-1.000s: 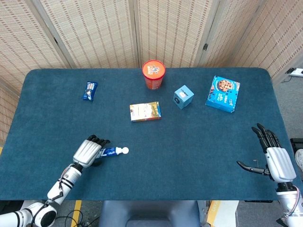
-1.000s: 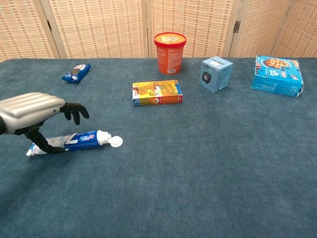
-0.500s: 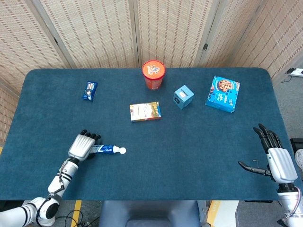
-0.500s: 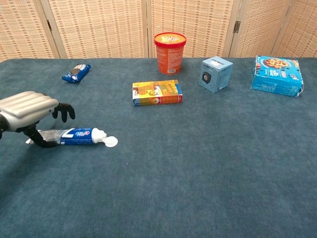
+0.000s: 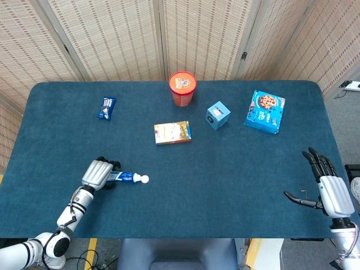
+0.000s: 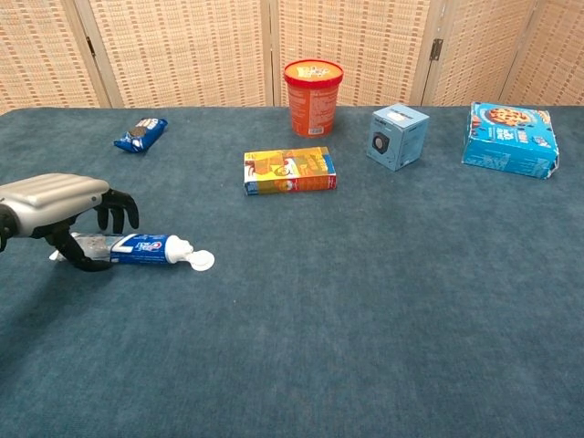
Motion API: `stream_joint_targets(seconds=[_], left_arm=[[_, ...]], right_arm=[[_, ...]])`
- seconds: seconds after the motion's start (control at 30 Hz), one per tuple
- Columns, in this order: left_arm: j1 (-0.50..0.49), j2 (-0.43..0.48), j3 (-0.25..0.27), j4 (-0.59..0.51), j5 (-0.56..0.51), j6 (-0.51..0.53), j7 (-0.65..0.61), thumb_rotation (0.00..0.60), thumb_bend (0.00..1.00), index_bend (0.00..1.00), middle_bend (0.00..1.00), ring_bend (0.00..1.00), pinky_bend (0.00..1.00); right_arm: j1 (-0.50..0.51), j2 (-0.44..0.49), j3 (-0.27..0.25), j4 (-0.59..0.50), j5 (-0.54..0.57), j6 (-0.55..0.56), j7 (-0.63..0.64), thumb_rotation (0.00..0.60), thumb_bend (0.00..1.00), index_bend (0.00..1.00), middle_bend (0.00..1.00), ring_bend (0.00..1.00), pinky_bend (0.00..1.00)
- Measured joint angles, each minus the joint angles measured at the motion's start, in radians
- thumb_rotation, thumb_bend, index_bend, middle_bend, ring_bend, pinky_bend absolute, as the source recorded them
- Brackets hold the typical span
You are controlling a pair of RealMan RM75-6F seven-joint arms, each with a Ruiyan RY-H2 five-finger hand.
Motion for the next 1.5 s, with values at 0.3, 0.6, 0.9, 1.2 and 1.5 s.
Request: stream_joint_targets(seconds=[0.3, 0.6, 0.9, 1.2, 1.5], left_arm=[[-0.009, -0.021, 0.011, 0.036, -0.002, 0.009, 0.009, 0.600, 0.38, 0.42, 0.48, 0.42, 0.29], [-0.012, -0.031, 0.024, 0.059, 0.003, 0.012, 0.005, 0.600, 0.39, 0.49, 0.53, 0.47, 0.31], [-0.012, -0.051, 0.030, 0.127, 0.083, 0.042, -0.110, 0.600, 0.59, 0.68, 0.73, 0.65, 0.48], [-0.027, -0.001, 0.030, 0.130, 0.231, 0.104, -0.315, 0.600, 0.64, 0.72, 0.77, 0.69, 0.54], [-0.062, 0.121, 0.004, -0.050, 0.357, 0.186, -0.491, 0.600, 0.66, 0.74, 0.79, 0.70, 0.55]], right_arm=[[-0.001, 0.000, 0.003, 0.001, 0.007, -0.002, 0.003, 0.324, 0.00, 0.00, 0.00, 0.00, 0.00], [-0.003, -0.001, 0.005, -0.001, 0.008, 0.000, 0.003, 0.325, 0.00, 0.00, 0.00, 0.00, 0.00], [0.006, 0.000, 0.007, -0.003, 0.009, -0.015, 0.007, 0.323, 0.00, 0.00, 0.00, 0.00, 0.00], [0.066, 0.018, 0.026, -0.019, -0.033, -0.066, 0.043, 0.323, 0.00, 0.00, 0.00, 0.00, 0.00], [0.208, 0.039, 0.084, -0.069, -0.052, -0.204, 0.048, 0.328, 0.00, 0.00, 0.00, 0.00, 0.00]])
